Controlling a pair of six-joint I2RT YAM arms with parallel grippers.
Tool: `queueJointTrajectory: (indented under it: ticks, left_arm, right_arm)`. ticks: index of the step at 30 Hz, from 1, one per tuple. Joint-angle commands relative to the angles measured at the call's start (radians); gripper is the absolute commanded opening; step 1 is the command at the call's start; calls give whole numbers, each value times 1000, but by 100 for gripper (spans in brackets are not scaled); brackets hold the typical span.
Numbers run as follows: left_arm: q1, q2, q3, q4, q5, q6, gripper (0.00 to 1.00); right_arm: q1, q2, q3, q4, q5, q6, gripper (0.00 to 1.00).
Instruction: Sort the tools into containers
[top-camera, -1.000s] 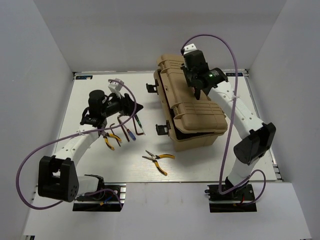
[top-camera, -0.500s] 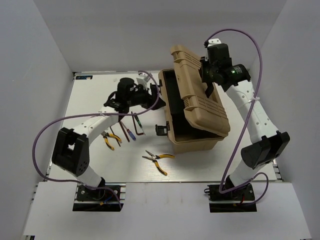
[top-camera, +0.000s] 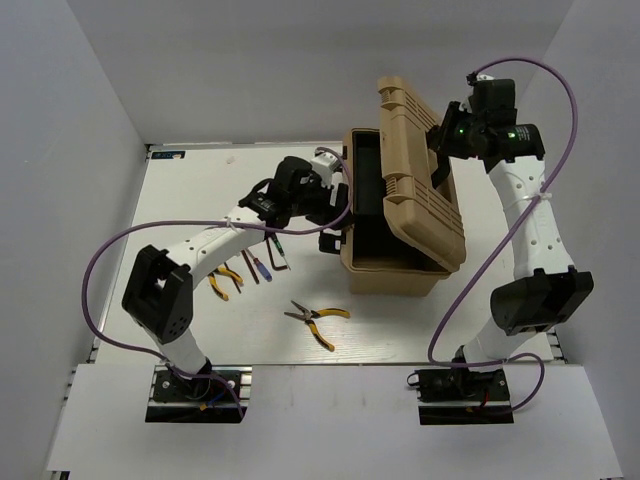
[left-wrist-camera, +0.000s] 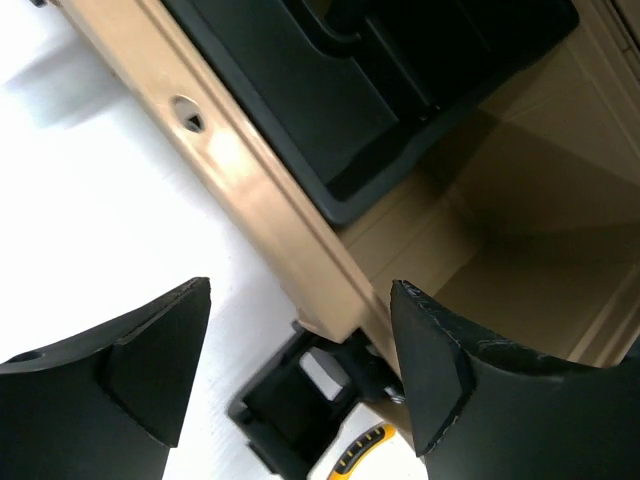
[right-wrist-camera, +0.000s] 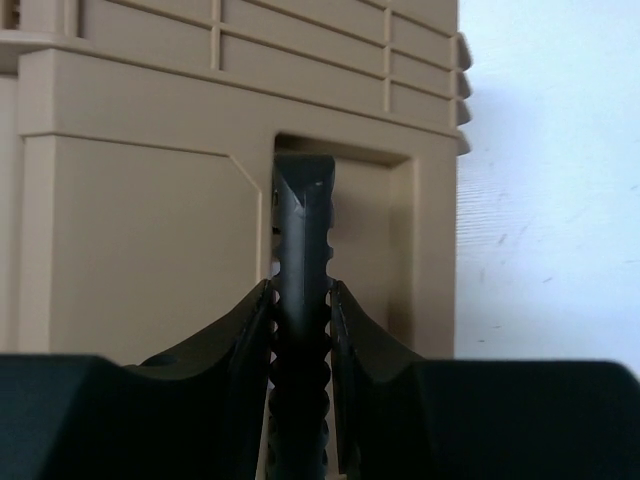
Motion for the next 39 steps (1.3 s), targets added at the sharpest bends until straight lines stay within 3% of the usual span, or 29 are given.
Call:
queueJointTrajectory:
  ticks: [1,7,11,13,19,25,32,39]
  left_arm:
    - [-28,9,44,-43,-56,40,83]
    - [-66,31,64,-45,-56,49,83]
    - [-95,65,103,-95,-136,68,83]
    - [-106,92,114,-117,-166,68,77]
    - [-117,83,91,-140,-282,68,53]
    - [-117,54,70,-131,-305,58,48]
    - [-117,14,5,-100,-383,17,36]
    - [-97,-56,-90,-80,-487,-37,33]
  right_arm:
    - [-50,-104,46,212,-163,90,0]
    - [-125,-109,-2,242,-327,166,0]
    - [-147,-113,-10,254,-393,192,0]
    - [-191,-123,-13,248,-412,190,0]
    - [-260,-144,7,171,-388,108,0]
    - [-360,-153,-6,90,-372,35,0]
    - [-443,-150,9,7,-384,-38,0]
    - [-493,-117,55,-100,-303,-191,0]
